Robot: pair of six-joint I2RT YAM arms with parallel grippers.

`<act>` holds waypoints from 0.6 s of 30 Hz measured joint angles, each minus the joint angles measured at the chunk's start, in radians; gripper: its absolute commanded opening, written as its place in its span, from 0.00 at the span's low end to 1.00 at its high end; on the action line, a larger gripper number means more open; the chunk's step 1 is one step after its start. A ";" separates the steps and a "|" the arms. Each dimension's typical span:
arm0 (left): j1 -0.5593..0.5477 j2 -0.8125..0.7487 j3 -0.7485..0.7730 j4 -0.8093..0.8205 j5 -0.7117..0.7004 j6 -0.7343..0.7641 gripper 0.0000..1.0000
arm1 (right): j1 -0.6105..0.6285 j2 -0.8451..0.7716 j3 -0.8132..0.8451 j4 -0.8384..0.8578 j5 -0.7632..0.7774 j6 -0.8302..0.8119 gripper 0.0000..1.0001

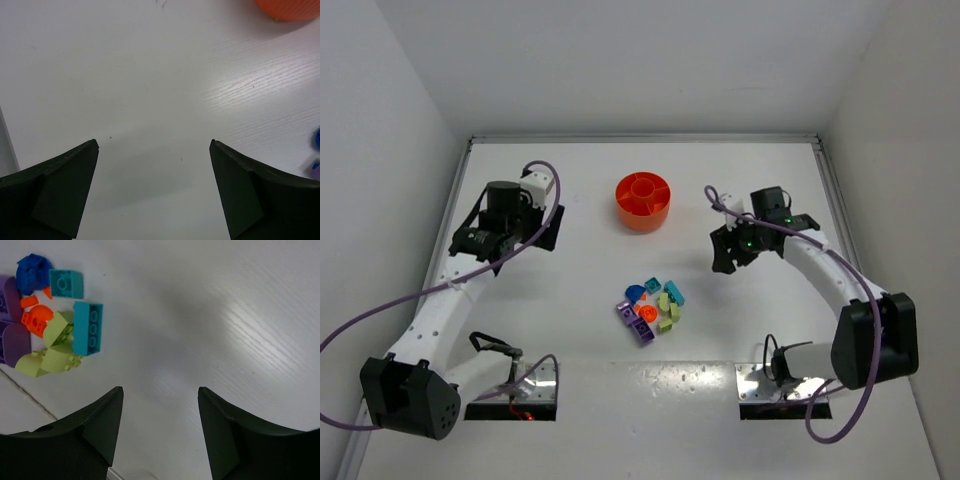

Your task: Sort the legos into containers by color

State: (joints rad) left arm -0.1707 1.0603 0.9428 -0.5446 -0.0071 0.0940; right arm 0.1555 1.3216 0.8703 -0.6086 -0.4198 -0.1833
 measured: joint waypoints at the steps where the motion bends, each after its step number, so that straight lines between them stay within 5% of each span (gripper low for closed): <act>1: 0.000 0.000 0.000 -0.001 0.000 0.003 1.00 | 0.029 0.011 0.000 0.000 0.004 0.002 0.61; 18: 0.000 0.000 -0.018 -0.005 -0.020 0.011 1.00 | 0.379 0.224 0.055 0.016 0.158 0.055 0.59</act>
State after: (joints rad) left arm -0.1707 1.0599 0.9245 -0.5499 -0.0273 0.1047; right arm 0.5343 1.5459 0.9249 -0.5926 -0.2615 -0.1280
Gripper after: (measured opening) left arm 0.995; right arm 0.590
